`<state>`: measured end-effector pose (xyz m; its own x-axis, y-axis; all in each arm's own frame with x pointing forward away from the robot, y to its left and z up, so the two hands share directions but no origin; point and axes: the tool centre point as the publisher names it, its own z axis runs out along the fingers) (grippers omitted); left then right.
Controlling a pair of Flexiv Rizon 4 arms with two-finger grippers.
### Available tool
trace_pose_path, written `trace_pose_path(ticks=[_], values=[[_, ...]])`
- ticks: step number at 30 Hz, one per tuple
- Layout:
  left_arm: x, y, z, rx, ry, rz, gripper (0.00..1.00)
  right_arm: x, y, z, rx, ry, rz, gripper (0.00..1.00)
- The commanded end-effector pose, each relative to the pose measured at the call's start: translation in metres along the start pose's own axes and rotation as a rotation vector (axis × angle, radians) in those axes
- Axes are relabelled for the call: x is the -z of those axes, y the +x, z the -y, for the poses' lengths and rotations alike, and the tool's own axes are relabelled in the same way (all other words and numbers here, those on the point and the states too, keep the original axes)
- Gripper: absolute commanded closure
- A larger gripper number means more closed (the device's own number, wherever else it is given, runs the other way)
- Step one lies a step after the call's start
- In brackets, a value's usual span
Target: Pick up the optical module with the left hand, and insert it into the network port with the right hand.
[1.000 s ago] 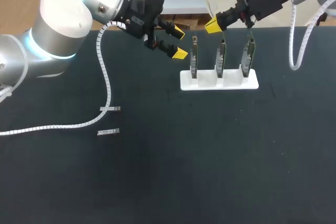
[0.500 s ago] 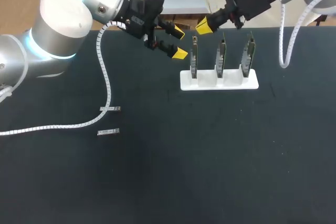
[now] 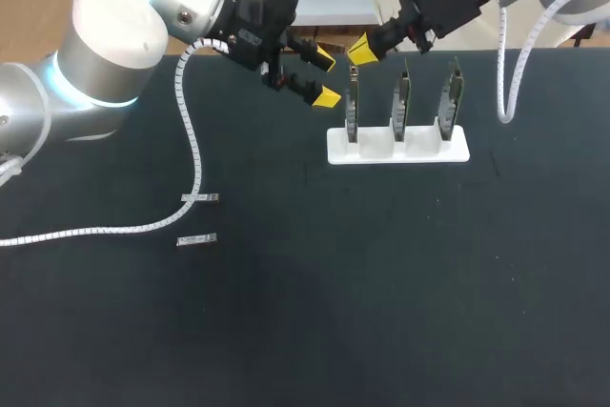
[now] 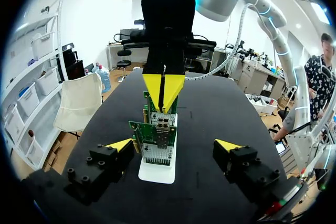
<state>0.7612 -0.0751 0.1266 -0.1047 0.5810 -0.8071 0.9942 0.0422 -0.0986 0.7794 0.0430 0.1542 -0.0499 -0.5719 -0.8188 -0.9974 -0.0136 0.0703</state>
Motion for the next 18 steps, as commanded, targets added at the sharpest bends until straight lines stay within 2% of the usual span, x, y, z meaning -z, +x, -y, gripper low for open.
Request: trace_pose_path(ticks=[1, 18], values=[[-0.0005, -0.0010, -0.0024, 0.001, 0.005, -0.005, 0.00, -0.0021, 0.0011, 0.0017, -0.003, 0.000, -0.002, 1.00], [-0.0005, -0.0010, -0.0024, 0.001, 0.005, -0.005, 0.00, -0.0103, 0.0037, 0.0061, 0.007, -0.009, -0.027, 1.00]])
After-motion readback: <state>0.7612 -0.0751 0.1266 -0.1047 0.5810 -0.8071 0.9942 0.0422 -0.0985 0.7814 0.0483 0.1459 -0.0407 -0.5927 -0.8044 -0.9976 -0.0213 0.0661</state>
